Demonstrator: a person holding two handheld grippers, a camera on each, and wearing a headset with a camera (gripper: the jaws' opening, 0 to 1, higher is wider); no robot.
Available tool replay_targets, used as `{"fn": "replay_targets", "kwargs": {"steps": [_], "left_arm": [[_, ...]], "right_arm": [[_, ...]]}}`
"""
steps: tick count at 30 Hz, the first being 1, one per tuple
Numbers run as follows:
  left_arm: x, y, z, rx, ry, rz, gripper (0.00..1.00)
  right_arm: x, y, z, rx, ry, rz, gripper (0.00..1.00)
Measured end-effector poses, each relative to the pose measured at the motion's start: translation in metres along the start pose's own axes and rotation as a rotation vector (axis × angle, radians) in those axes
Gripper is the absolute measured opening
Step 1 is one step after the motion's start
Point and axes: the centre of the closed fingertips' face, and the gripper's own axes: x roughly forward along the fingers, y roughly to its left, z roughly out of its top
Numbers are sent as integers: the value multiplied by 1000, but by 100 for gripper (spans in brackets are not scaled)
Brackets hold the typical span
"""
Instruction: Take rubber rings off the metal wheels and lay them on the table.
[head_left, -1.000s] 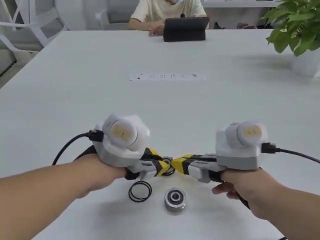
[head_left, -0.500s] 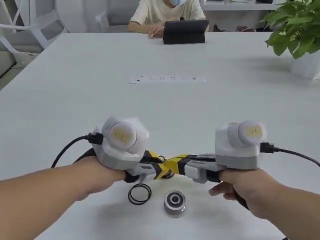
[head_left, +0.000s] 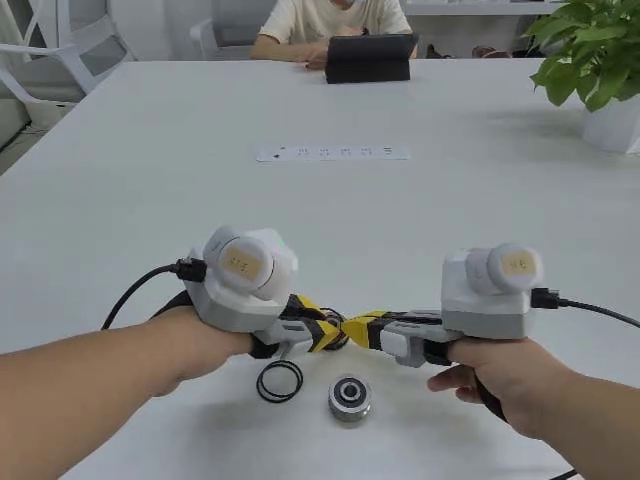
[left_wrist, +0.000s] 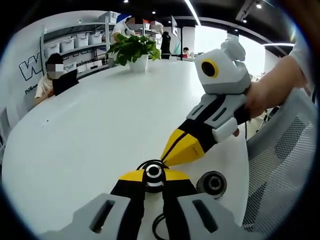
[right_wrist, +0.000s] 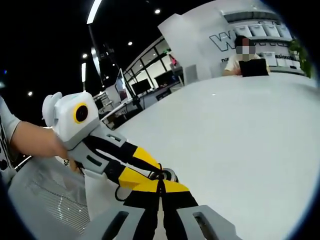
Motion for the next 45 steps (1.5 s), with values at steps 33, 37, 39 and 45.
{"fn": "replay_targets", "kwargs": {"steps": [33,37,39,45], "left_arm": [[-44,-9,21,28,-67,-55,22],[-53,-10,24,13,-83,-56,25],[-58,-11,25,6,-90,-56,27],[-72,-13,25,-1,-107,-61,36]], "right_arm": [[-6,10,16,-7,-28,26,0],[-5,14,18,-7,-30,34,0],[-5,18,19,-9,-30,43,0],[-5,21,22,-16,-30,55,0]]}}
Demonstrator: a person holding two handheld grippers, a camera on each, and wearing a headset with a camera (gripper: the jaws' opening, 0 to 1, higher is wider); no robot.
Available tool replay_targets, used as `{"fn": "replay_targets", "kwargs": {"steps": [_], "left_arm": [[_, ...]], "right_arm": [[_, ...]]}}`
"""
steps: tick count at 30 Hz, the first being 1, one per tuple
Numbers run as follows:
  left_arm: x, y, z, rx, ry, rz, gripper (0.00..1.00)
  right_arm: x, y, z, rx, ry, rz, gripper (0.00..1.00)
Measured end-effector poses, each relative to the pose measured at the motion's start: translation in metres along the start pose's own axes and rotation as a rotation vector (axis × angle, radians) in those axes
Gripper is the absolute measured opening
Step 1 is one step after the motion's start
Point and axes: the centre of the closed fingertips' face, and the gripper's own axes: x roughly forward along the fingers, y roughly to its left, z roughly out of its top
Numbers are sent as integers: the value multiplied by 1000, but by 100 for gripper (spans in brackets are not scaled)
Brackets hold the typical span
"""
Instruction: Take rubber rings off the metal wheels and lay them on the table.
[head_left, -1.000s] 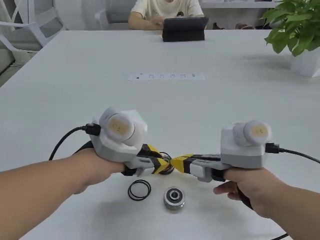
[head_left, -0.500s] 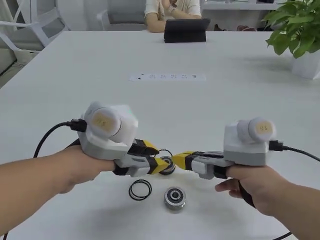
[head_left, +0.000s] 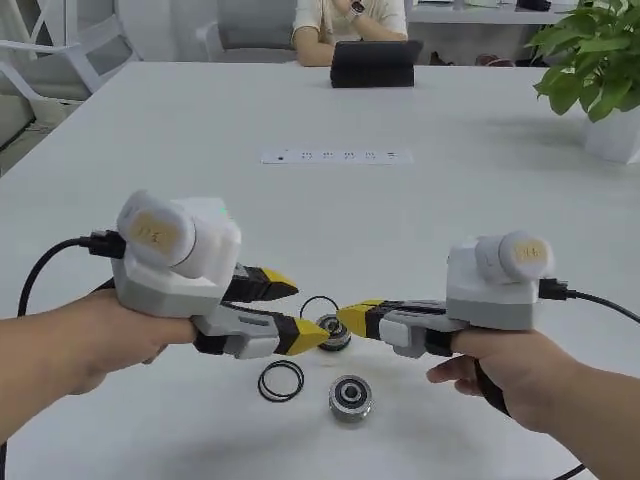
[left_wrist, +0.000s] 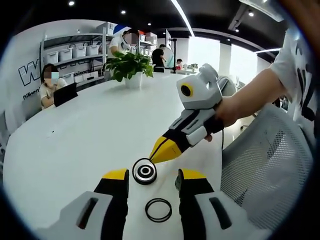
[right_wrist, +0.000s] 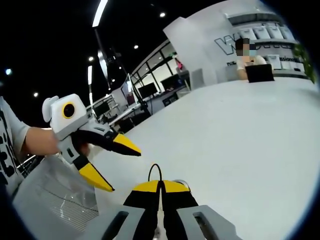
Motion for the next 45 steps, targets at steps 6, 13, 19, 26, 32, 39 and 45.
{"fn": "replay_targets", "kwargs": {"steps": [6,13,19,26,32,39,45], "left_arm": [[-16,-6,2,-7,-17,-1,39],[-32,-8,5,-22,-42,6,43],[-45,-11,4,-24,-47,13,47],[-55,-13,1,-33,-52,18,51],[-61,-11,-1,-35,-46,23,55],[-67,-9,-1,-46,-53,34,56],[-69,-9,-5,-47,-43,40,56]], "right_arm": [[1,5,1,-1,3,14,0],[5,15,0,-5,15,41,0],[9,22,-2,-2,28,62,0],[15,29,-9,-5,54,87,0],[19,36,-18,-11,91,110,0],[23,42,-26,-21,128,136,0],[26,43,-35,-18,166,140,0]]}}
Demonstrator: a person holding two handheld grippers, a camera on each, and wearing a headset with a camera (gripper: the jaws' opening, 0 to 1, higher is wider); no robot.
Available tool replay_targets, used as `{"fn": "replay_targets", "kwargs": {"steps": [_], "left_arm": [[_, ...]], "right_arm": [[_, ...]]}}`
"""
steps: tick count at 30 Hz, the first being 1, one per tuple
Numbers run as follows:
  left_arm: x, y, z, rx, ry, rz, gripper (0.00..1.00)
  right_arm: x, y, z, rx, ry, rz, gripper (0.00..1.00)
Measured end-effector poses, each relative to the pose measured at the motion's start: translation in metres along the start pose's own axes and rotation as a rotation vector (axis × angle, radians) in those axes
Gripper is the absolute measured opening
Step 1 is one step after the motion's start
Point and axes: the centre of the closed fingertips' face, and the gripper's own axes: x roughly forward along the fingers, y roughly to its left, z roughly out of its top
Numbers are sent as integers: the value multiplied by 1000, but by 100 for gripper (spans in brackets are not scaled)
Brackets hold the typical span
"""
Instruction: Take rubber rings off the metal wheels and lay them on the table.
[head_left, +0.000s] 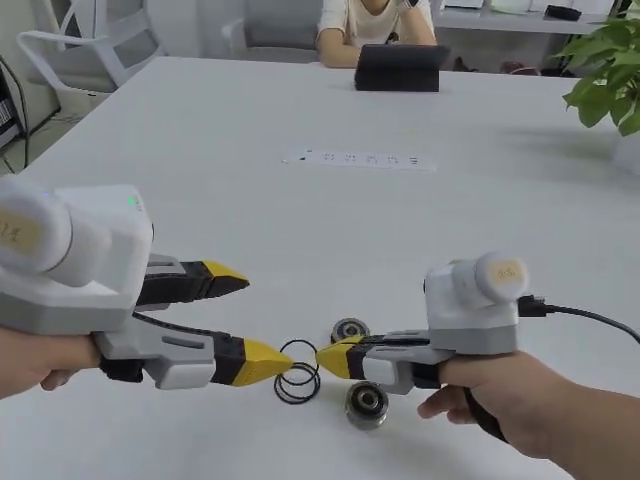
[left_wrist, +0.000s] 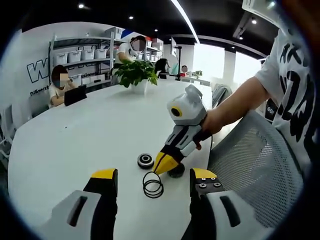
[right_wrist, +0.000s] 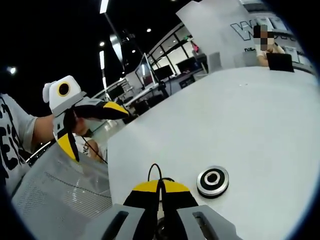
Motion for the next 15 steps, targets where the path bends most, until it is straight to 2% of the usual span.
{"fn": "replay_targets", "kwargs": {"steps": [8,15], "left_arm": [[-1,-1,-2,-8,5,0,56],[0,0,-2,-7,5,3,55]], "right_arm": [[4,2,-9,-1,40,8,0],[6,-2,-12,-12,58,-9,0]]}}
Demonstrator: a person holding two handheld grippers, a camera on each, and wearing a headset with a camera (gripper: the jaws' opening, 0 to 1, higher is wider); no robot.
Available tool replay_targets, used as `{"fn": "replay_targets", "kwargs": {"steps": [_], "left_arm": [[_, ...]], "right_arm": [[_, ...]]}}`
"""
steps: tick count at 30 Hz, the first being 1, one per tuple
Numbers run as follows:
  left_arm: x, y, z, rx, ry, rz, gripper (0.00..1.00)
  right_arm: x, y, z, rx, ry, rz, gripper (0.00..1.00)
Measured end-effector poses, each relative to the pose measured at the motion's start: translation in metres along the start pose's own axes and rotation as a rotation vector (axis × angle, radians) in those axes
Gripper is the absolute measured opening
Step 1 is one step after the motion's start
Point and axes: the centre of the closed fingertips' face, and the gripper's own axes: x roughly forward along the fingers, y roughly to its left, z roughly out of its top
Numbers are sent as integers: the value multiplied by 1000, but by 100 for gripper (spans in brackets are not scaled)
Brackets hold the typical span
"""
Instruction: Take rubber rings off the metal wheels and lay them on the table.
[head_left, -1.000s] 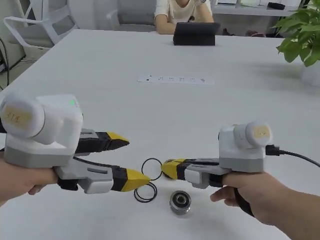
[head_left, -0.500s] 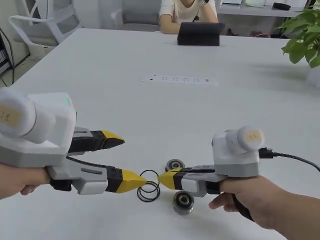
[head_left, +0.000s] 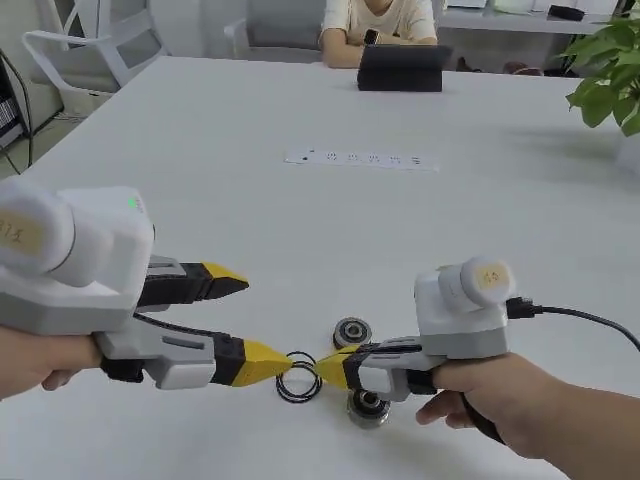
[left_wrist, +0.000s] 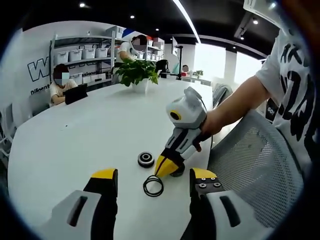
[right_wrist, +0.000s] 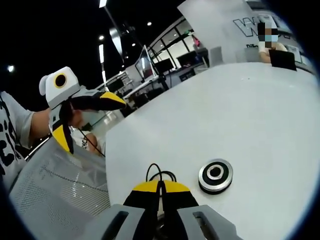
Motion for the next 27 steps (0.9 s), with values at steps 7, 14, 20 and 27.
{"fn": "replay_targets", "kwargs": {"steps": [7,14,20,27], "left_arm": [[0,-1,-1,1,3,-2,55],[-1,0,-1,2,7,1,55],[0,-1,-2,10,16,-3,55],[2,-1,0,17,19,-9,55]], "right_arm": [[2,0,-3,-50,28,-13,0],[3,1,-7,-122,59,-24,3],[2,3,-7,-175,70,-28,8],[-3,2,-4,-201,64,-38,13]]}}
